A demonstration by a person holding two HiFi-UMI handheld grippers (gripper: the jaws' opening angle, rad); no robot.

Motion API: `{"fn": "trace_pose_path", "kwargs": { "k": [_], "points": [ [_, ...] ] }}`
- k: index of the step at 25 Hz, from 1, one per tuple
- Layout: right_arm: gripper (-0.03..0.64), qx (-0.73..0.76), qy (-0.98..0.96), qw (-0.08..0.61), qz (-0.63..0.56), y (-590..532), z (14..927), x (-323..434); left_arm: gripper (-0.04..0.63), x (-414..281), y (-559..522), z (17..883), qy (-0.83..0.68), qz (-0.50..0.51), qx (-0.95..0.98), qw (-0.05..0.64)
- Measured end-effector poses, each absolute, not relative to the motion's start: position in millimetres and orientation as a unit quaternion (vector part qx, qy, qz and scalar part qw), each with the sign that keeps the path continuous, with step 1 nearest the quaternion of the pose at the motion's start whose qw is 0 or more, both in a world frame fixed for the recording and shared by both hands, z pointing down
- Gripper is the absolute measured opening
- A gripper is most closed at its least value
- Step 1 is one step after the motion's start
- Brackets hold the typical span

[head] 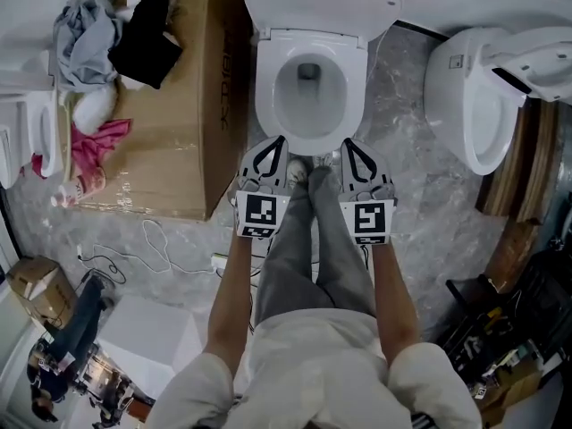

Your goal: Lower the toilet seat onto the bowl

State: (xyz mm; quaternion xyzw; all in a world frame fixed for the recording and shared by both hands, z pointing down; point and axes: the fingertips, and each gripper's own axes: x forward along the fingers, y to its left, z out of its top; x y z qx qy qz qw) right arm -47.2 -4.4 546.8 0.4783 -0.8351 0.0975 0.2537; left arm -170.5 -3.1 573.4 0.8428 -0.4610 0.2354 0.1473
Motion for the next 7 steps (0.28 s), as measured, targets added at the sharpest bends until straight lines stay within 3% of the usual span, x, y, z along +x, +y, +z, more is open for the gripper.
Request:
{"fn": "trace_pose_path", "kwargs": {
  "k": [7],
  "points": [
    [0.005, 0.478, -0.833, 0.258, 0.107, -20, 568, -38, 0.014, -159, -20, 590, -0.463, 0.236, 0.840, 0.156]
  ]
}}
